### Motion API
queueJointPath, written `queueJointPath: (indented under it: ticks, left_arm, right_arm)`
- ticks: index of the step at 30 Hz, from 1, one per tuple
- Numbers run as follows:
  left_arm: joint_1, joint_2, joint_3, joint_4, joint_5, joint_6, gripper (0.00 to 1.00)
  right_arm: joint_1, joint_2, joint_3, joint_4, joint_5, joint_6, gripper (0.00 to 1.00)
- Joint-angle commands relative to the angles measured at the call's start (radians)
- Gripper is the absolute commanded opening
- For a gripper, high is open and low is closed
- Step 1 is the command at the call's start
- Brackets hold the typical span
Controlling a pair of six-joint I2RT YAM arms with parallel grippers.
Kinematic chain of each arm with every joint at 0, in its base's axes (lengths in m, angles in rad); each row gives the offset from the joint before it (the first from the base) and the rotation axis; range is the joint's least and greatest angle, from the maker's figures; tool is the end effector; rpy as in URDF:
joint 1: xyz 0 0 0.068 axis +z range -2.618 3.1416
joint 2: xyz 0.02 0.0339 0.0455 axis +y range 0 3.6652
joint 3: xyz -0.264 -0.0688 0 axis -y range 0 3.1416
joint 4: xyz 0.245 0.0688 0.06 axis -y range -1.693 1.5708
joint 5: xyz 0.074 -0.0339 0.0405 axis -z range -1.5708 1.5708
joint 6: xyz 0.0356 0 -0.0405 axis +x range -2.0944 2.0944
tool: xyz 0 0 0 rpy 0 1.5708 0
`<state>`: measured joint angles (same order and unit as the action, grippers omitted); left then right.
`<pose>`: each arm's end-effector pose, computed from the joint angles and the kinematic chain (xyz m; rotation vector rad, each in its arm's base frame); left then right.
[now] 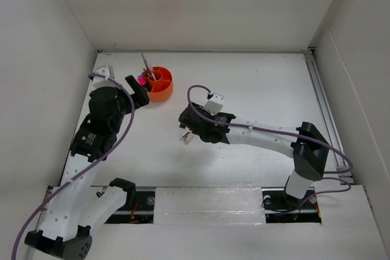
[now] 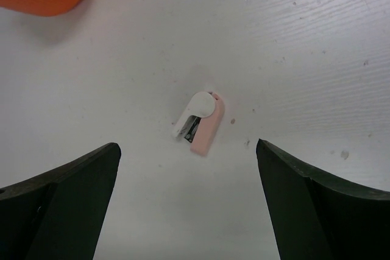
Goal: Sort the stationery into containers
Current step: Pick up the stapler from the center of the board.
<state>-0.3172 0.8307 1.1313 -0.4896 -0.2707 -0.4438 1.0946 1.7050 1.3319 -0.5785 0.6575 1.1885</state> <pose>0.1594 -0.0423 0.4179 -0.3078 1.7364 -0.3165 0.1865 0.3141 0.2585 0.3557 2.2667 0.3396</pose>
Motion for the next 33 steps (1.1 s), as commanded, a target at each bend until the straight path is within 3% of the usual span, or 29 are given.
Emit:
queueJointPath:
  ticks: [1,4,13,33]
  left_arm:
    - [0.003,-0.048,-0.171,0.075,0.146,0.039,1.00]
    - [0.003,-0.107,-0.254,0.095,0.176,0.011,1.00]
    - [0.003,-0.258,-0.246,0.069,0.025,-0.035,1.00]
    - [0.003,-0.260,-0.246,0.079,0.076,-0.027,1.00]
  right_arm:
    - [-0.001,0.053,0.076,-0.102,0.050,0.221,0.99]
    - [-0.001,0.113,0.122,-0.109,0.041,0.250,0.98]
    - [-0.056,0.254,0.214,-0.130,-0.056,0.275,0.93]
    - [-0.075,0.384,0.213,-0.121,-0.173,0.350,0.78]
